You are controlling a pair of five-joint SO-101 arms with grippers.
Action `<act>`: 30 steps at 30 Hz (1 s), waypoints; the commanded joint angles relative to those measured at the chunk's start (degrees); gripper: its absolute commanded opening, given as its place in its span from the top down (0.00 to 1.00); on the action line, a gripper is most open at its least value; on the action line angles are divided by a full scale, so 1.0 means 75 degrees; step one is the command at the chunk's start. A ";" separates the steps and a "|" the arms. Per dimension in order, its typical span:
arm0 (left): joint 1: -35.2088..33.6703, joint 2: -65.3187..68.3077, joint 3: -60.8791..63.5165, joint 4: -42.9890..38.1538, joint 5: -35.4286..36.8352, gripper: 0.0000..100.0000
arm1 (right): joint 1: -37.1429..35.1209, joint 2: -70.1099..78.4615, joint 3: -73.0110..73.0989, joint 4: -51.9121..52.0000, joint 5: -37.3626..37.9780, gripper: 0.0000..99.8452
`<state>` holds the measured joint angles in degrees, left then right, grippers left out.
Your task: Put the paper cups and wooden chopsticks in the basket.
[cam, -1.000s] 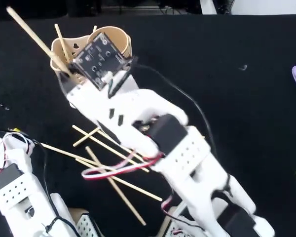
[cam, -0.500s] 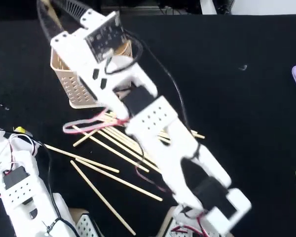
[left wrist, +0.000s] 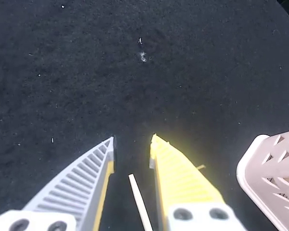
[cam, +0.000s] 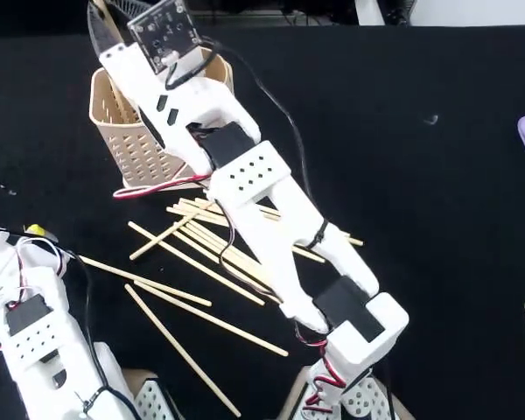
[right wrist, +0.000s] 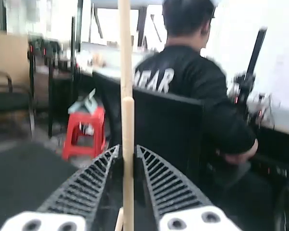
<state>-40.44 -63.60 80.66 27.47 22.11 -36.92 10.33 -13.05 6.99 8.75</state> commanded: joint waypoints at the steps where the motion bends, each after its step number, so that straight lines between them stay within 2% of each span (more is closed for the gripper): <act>1: 0.0088 -0.0117 -0.0053 -0.0164 0.0070 0.87 | -0.0164 -0.0029 -0.0522 0.0903 -0.0070 0.99; 3: 0.0088 -0.0117 -0.0053 -0.0164 0.0070 0.87 | -0.0223 -0.0041 -0.0592 0.1442 -0.0070 0.97; 7: 0.0088 -0.0117 -0.0053 -0.0164 0.0070 0.87 | -0.0234 -0.0147 -0.0627 0.1887 -0.0070 0.87; 14: 0.0088 -0.0117 -0.0053 -0.0164 0.0059 0.87 | -0.0188 -0.0850 -0.1295 0.3106 -0.0070 0.90; 17: 0.0088 -0.0117 -0.0041 -0.0164 0.0059 0.87 | -0.0258 -0.1541 -0.1330 0.4618 -0.0070 0.90; 24: 0.0088 -0.0117 -0.0053 -0.0164 0.0070 0.87 | -0.1149 -0.3124 -0.1119 0.9659 -0.0023 0.90; 27: 0.0088 -0.0117 -0.0064 -0.0164 0.0070 0.87 | -0.1594 -0.3347 -0.0229 1.0737 0.0012 0.90; 30: 0.0088 -0.0117 -0.0064 -0.0164 0.0070 0.87 | -0.2016 -0.3440 0.1729 1.0491 0.0012 0.90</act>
<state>-40.35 -63.60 80.66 27.47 22.11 -48.62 -12.97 -11.30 85.67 8.84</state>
